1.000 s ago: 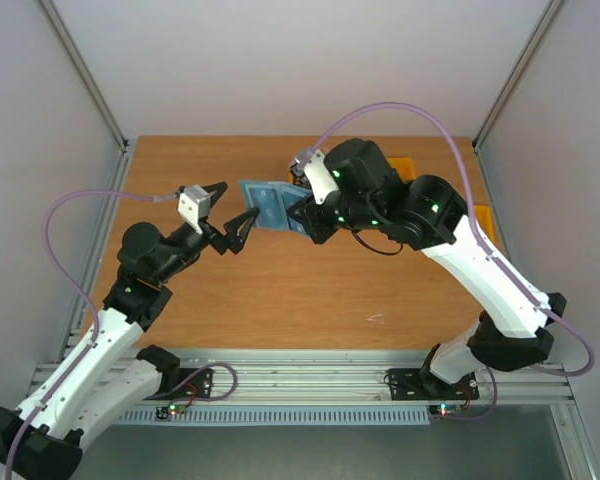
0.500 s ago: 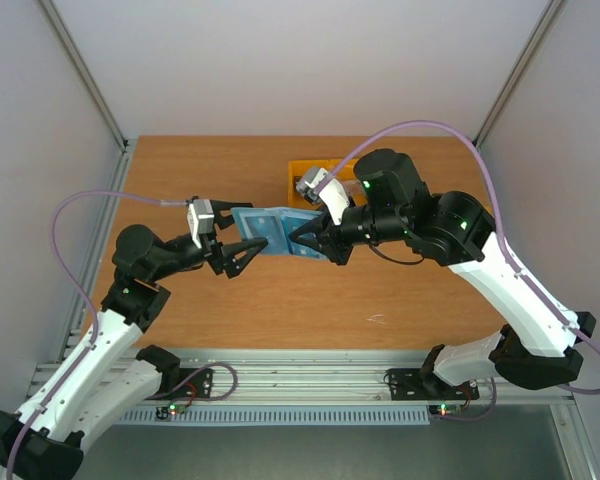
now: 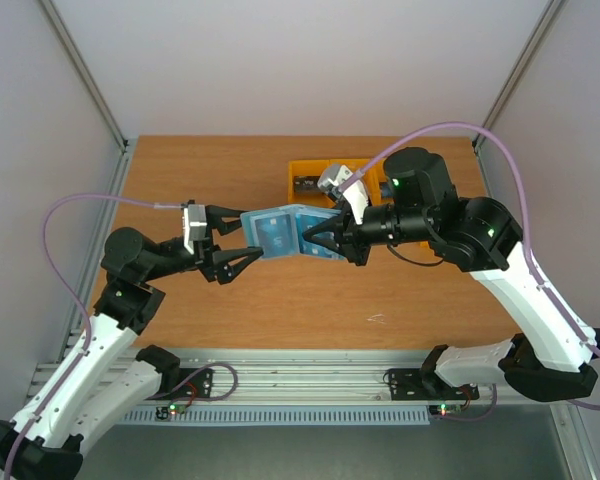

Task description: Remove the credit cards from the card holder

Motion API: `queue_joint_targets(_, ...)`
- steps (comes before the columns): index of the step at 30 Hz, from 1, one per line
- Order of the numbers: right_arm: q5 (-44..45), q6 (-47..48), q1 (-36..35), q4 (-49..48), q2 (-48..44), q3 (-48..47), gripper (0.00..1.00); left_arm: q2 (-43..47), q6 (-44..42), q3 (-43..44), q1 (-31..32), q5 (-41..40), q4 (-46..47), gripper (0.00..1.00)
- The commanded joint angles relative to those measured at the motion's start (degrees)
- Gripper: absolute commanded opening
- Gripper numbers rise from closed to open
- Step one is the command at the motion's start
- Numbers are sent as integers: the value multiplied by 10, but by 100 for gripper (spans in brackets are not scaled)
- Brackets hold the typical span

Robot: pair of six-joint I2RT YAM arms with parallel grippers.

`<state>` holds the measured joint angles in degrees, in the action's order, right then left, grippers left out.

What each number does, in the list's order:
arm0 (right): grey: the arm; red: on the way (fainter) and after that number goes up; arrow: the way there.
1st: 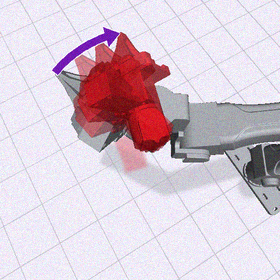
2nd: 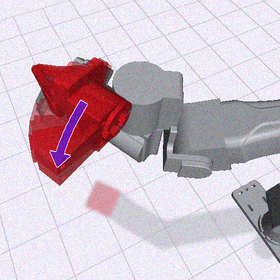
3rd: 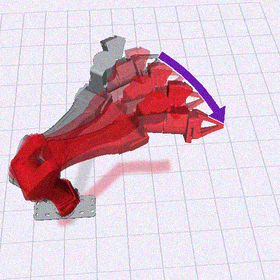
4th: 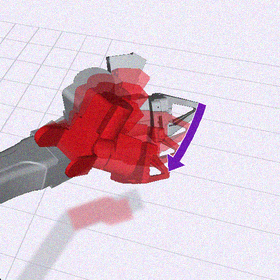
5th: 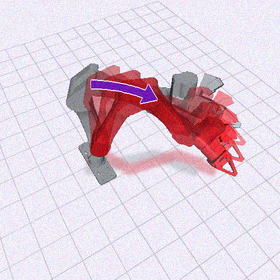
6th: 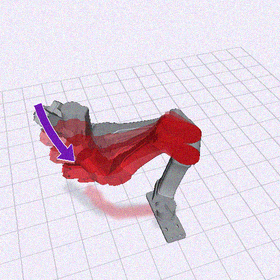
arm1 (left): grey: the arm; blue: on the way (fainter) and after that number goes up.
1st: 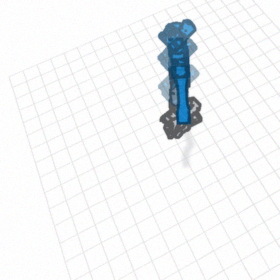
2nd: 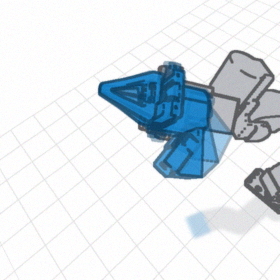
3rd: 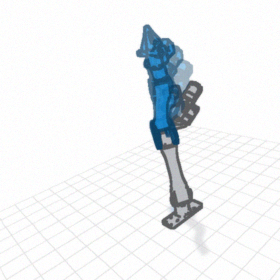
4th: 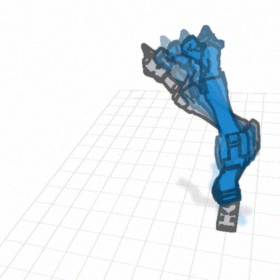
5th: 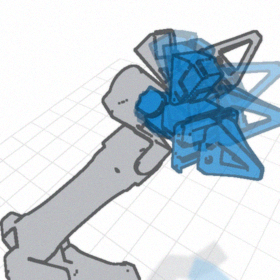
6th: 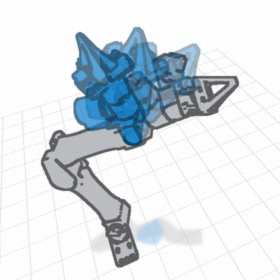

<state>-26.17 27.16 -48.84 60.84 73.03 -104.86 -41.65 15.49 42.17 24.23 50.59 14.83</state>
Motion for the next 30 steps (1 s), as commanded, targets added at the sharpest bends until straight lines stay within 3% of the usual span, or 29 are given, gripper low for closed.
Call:
queue_joint_targets(1, -16, 2, 3, -8, -1, -3, 1, 1, 15, 20, -1, 22, 34, 75)
queue_joint_targets(6, -36, -13, 3, -11, 11, -11, 1, -1, 19, 23, 0, 5, 20, 45)
queue_joint_targets(12, -82, -32, 3, -37, 45, -18, 1, -8, 5, 22, 20, -4, 11, 35)
queue_joint_targets(17, -116, -37, 3, -68, 65, -19, 1, -10, 1, 20, 33, -17, 11, 11)
queue_joint_targets(22, -75, -40, 4, -73, 78, -17, 2, -8, -7, 19, 38, -8, 11, 0)
queue_joint_targets(24, -36, -46, 4, -67, 80, -17, 11, -5, -10, 16, 39, -13, 4, 0)
queue_joint_targets(28, 26, -47, 7, -51, 73, -14, 54, 1, -34, 12, 39, -42, -22, 0)
queue_joint_targets(30, 45, -44, 6, -44, 73, -17, 64, 2, -43, 10, 39, -47, -29, 0)
